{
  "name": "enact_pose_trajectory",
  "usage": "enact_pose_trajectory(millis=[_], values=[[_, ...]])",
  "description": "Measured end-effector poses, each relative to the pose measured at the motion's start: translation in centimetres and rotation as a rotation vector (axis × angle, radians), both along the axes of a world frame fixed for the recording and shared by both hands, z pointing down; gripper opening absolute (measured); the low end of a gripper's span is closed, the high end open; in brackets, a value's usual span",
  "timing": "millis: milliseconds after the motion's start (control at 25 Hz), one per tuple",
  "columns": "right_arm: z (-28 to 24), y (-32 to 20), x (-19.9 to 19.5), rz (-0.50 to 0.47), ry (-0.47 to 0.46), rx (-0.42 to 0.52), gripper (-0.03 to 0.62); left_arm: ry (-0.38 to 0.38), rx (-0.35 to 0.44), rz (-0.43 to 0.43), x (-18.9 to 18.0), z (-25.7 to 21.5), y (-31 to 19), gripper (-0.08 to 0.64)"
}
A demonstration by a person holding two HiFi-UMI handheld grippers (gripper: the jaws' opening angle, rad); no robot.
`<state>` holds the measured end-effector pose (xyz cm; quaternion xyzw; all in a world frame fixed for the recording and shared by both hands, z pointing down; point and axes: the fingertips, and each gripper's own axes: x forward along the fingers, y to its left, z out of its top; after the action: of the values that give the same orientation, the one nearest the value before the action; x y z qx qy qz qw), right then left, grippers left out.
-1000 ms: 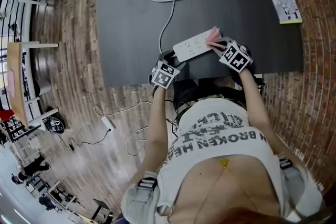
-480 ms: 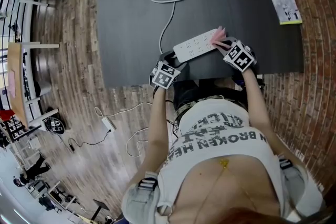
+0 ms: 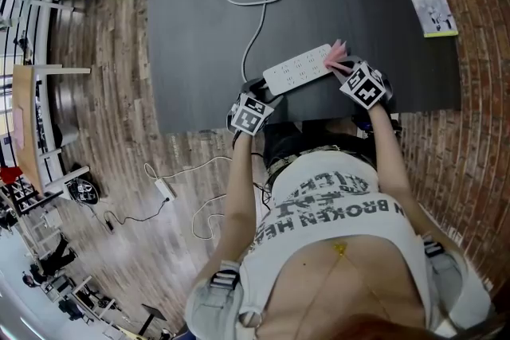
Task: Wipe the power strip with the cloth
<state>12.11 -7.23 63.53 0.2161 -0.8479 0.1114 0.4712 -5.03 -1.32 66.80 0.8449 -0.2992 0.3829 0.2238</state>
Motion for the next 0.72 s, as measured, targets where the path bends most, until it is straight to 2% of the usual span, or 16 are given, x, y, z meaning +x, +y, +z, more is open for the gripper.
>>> enact_pose_trajectory(millis=[200, 520, 600, 720], values=[[0.0, 0.0, 0.1, 0.018, -0.014, -0.006, 0.017, -0.01, -0.001, -0.004, 0.2, -0.3, 0.1, 0.284], [0.1, 0.0, 0.1, -0.011, 0.028, -0.004, 0.017, -0.042, -0.003, -0.013, 0.3, -0.5, 0.1, 0.282], [-0.1, 0.1, 0.0, -0.015, 0.003, 0.008, 0.017, -0.03, 0.013, -0.042, 0.3, -1.1, 0.3, 0.282], [-0.7, 0.5, -0.8, -0.026, -0.089, 0.011, 0.017, 0.025, 0.06, -0.097, 0.7, -3.6, 0.3, 0.282]])
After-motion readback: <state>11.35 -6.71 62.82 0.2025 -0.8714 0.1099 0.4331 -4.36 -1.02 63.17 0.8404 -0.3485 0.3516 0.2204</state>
